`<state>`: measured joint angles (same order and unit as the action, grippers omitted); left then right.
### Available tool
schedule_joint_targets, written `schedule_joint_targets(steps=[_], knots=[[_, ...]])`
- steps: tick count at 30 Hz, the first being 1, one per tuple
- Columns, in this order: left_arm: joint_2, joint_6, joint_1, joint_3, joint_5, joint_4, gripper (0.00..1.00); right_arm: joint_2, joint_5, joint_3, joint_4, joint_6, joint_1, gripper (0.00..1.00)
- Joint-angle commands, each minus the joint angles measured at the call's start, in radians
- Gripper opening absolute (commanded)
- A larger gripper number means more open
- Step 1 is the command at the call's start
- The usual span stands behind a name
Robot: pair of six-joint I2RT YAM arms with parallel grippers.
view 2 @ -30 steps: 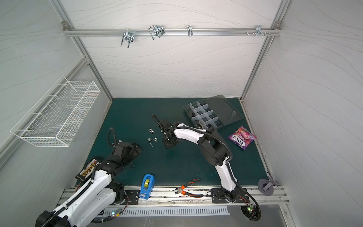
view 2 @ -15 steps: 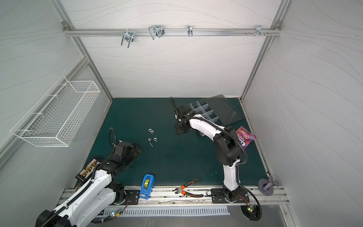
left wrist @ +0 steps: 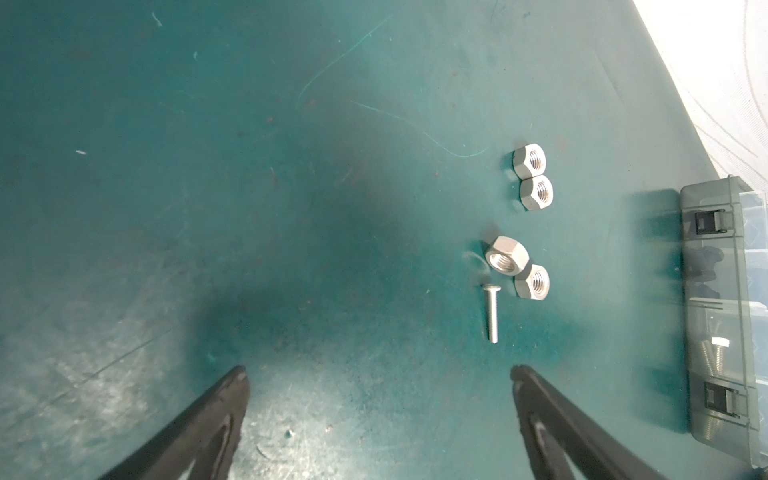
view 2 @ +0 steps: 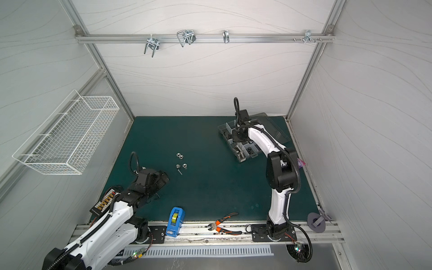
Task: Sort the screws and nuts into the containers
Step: 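Lift and carry the small silver screw with the right gripper to the organizer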
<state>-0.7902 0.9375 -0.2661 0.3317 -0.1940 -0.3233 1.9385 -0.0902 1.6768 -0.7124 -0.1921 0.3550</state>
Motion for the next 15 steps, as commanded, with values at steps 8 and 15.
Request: schedule_joint_targets(steps=[8,15], knots=[[-0.027,-0.006,0.006,0.064,-0.004,0.033,0.99,0.135,-0.02,0.107,-0.052,0.016,-0.058,0.0],[-0.039,-0.003,0.005,0.066,-0.001,0.038,0.99,0.177,-0.022,0.117,-0.056,0.009,-0.078,0.0]])
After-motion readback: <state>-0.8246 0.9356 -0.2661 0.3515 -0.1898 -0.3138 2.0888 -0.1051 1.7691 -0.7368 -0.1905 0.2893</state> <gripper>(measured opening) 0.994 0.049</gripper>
